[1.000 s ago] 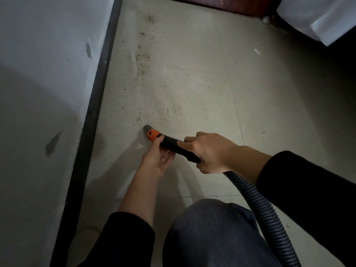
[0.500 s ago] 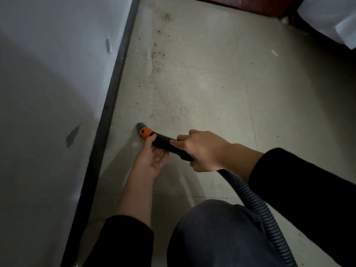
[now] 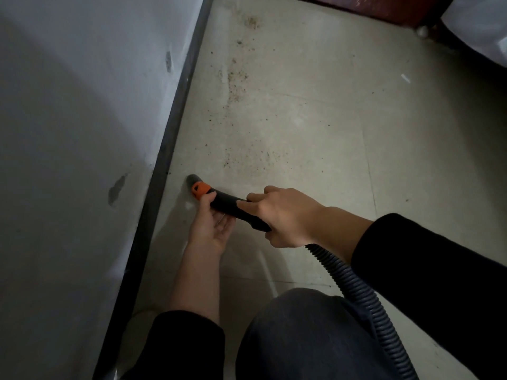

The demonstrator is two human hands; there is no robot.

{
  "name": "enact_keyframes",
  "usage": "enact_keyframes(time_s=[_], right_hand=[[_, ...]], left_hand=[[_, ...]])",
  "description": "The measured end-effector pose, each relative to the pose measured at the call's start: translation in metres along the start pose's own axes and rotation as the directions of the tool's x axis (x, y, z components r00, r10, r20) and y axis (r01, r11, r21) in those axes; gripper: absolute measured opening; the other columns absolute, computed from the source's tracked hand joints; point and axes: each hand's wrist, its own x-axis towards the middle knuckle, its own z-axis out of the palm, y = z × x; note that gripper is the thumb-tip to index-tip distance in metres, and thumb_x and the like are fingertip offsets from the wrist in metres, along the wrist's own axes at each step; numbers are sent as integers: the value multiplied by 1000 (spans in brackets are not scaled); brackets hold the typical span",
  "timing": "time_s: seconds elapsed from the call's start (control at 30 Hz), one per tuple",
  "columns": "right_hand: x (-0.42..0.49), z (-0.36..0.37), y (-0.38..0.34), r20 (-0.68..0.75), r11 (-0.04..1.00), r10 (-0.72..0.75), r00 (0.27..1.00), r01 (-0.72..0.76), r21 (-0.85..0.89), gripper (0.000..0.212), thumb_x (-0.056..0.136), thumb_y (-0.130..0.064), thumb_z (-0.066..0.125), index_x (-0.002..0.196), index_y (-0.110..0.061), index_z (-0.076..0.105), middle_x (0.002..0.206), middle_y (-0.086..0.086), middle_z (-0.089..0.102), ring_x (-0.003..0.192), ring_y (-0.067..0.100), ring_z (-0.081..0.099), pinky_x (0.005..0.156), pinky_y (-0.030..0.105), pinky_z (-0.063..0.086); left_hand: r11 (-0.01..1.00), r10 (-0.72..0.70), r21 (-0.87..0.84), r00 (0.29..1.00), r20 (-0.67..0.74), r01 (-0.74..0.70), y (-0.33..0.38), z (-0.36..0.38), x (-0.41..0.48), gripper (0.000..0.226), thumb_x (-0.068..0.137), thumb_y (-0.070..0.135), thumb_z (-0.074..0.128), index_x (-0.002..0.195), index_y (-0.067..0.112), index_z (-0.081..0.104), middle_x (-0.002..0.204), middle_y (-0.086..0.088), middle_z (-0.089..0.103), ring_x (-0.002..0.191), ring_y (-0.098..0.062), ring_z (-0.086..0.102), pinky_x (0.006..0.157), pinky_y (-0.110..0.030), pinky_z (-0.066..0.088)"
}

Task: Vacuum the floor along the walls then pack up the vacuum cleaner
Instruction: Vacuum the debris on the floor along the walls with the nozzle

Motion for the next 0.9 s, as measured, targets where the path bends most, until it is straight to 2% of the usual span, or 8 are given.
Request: enact_keyframes(time_s=[0.23, 0.4, 0.5, 0.63, 0.8, 0.9], right_hand=[[18, 0, -5, -21, 1000, -10, 1000, 10, 17, 63, 80, -17, 63, 139, -17, 42, 105, 0, 54, 86, 21, 47, 62, 35, 46], [30, 1, -9, -49, 1000, -22, 999, 23, 18, 64, 81, -17, 61, 141, -18, 39, 107, 1, 55, 87, 23, 47, 64, 36, 46], [36, 4, -11, -62, 1000, -17, 998, 18, 11, 66, 81, -18, 61, 143, -18, 36, 111, 1, 54, 87, 22, 46, 62, 34, 42], [41, 8, -12, -70, 1000, -11, 997, 11, 1, 70, 82, -18, 62, 146, -17, 33, 113, 2, 53, 86, 21, 42, 60, 32, 35], [40, 9, -11, -62, 1000, 12, 998, -12, 10, 70, 82, -18, 62, 146, -17, 32, 115, 3, 52, 85, 20, 40, 61, 32, 36], [38, 9, -10, -56, 1000, 27, 998, -27, 3, 71, 83, -19, 62, 147, -17, 30, 116, 3, 51, 85, 20, 38, 62, 33, 36]], left_hand=[[999, 40, -26, 998, -56, -42, 12, -3, 5, 23, 92, 28, 62, 102, 8, 61, 96, -7, 67, 88, -16, 64, 73, -24, 52], [997, 65, -34, 996, -65, -67, 20, -11, 14, 36, 91, 30, 63, 119, 8, 59, 98, -7, 68, 88, -16, 65, 68, -25, 52], [996, 78, -44, 995, -65, -81, 23, -13, 18, 38, 91, 31, 62, 121, 9, 59, 98, -6, 69, 88, -15, 65, 67, -24, 51], [994, 79, -65, 995, -57, -83, 25, -18, 24, 42, 90, 32, 65, 125, 8, 59, 107, -8, 68, 97, -18, 66, 68, -26, 54], [995, 72, -67, 995, -65, -76, 26, -16, 29, 48, 88, 33, 67, 128, 8, 58, 117, -10, 67, 105, -20, 64, 75, -29, 56], [996, 71, -49, 996, -60, -74, 25, -11, 29, 46, 90, 32, 65, 127, 7, 57, 117, -11, 66, 103, -20, 64, 71, -28, 56]])
